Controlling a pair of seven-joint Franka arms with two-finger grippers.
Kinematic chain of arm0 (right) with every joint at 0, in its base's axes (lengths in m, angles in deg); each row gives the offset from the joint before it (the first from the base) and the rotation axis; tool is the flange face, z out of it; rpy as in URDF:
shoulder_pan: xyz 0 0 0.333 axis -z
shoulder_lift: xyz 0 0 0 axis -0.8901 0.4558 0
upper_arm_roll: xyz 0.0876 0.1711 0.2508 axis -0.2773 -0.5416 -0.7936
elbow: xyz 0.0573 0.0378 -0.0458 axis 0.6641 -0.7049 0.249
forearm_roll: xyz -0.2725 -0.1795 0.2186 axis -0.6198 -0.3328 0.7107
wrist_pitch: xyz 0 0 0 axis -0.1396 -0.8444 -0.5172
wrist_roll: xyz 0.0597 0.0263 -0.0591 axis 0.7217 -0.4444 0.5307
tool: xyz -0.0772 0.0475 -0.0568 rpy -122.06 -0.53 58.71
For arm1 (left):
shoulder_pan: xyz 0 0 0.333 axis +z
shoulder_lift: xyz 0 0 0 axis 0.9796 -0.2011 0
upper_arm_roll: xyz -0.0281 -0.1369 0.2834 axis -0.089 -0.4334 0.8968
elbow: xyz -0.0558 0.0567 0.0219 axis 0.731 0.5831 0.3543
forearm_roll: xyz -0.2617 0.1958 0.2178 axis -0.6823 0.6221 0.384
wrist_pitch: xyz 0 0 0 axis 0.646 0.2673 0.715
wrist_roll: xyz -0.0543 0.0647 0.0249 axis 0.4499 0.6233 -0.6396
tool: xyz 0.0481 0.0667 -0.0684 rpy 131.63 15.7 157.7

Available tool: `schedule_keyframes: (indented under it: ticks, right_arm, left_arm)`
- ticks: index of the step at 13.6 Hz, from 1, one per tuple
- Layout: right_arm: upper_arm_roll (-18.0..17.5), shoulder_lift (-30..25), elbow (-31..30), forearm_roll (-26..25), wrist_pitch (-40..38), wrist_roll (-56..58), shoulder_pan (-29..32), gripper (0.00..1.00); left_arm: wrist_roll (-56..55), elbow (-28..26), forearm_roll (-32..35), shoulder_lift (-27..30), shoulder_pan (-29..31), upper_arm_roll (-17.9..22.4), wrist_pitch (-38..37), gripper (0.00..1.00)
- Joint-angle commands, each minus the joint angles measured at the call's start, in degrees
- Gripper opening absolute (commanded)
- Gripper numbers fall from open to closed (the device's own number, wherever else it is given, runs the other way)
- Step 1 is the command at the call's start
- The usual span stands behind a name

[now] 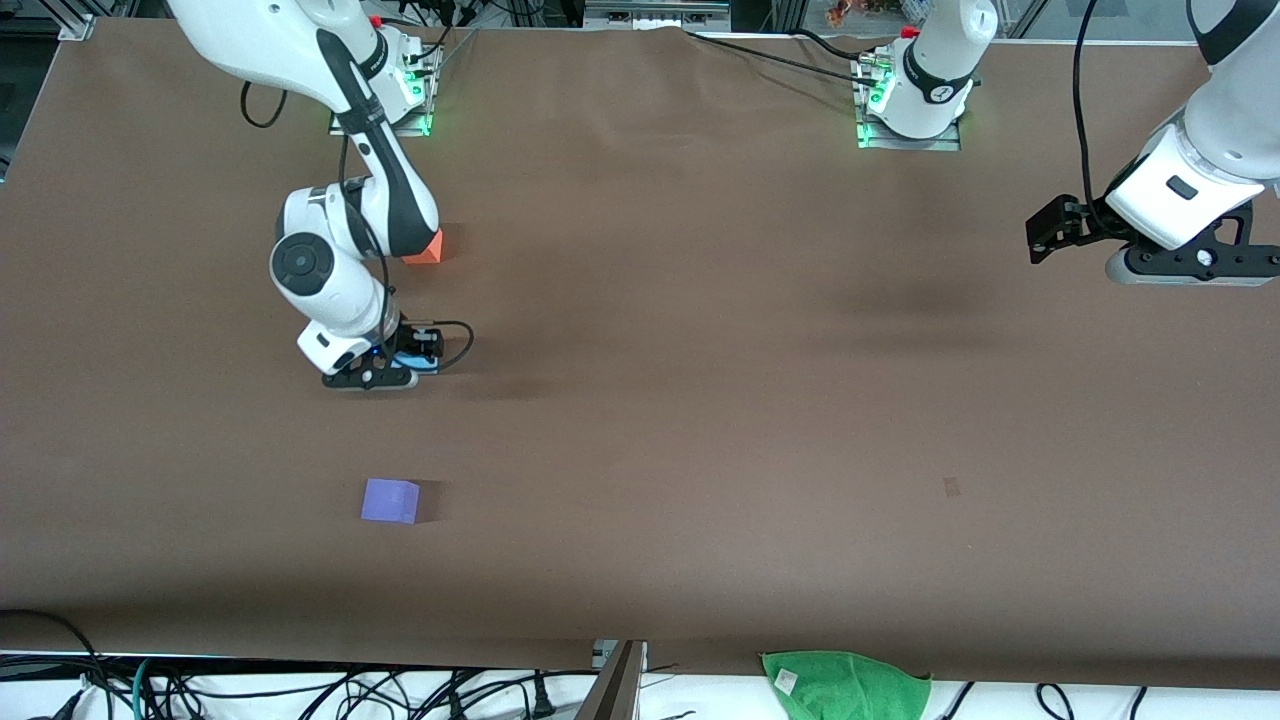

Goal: Place blue block between orange and purple blocks
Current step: 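Carry the blue cube with the right gripper between the orange and purple cubes, then lower the blue cube and open the right gripper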

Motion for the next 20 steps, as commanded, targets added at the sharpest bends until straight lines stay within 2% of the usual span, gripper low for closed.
schedule_keyframes:
  ticks: [1, 3, 4, 5, 6, 9, 11, 16, 20]
  right_arm:
    - [0.0, -0.9, -2.5, 1.1, 2.1, 0.8, 0.1, 0.16]
    - [0.0, -0.6, -2.5, 1.1, 2.8, 0.8, 0.6, 0.19]
    - [0.0, -0.4, -2.3, 1.0, 2.9, 0.8, 0.9, 0.36]
    - [0.0, -0.3, -2.1, 1.1, 2.9, 0.3, 1.2, 0.82]
    - [0.0, -0.4, -1.3, 1.1, 2.7, 0.0, 1.3, 1.00]
    - [0.0, -2.0, 1.0, 1.1, 2.0, -2.2, 1.2, 1.00]
    - [-0.1, -5.0, 3.6, 1.0, -2.1, -5.0, 1.1, 1.00]
    - [1.9, -13.2, 17.6, 0.7, -27.3, -5.1, 1.2, 1.00]
    - [4.5, -20.4, 24.0, 0.3, -44.6, -4.3, 1.2, 1.00]
  left_arm:
    - [0.3, 0.0, -0.8, 0.7, -0.4, 0.3, -0.9, 1.00]
    - [0.4, 0.0, -0.8, 0.7, -0.4, 0.3, -0.9, 1.00]
    - [0.3, 0.0, -0.8, 0.7, -0.4, 0.4, -0.9, 1.00]
    - [0.4, 0.0, -0.8, 0.6, -0.4, 0.3, -1.0, 1.00]
    - [0.4, 0.0, -0.8, 0.7, -0.4, 0.3, -1.0, 1.00]
    - [0.4, 0.0, -0.8, 0.7, -0.4, 0.3, -1.0, 1.00]
    - [0.4, 0.0, -0.8, 0.7, -0.3, 0.4, -1.1, 1.00]
    - [0.4, 0.0, -0.8, 0.7, -0.2, 0.4, -1.3, 1.00]
    - [0.4, 0.0, -1.0, 0.7, -0.3, 0.4, -1.3, 1.00]
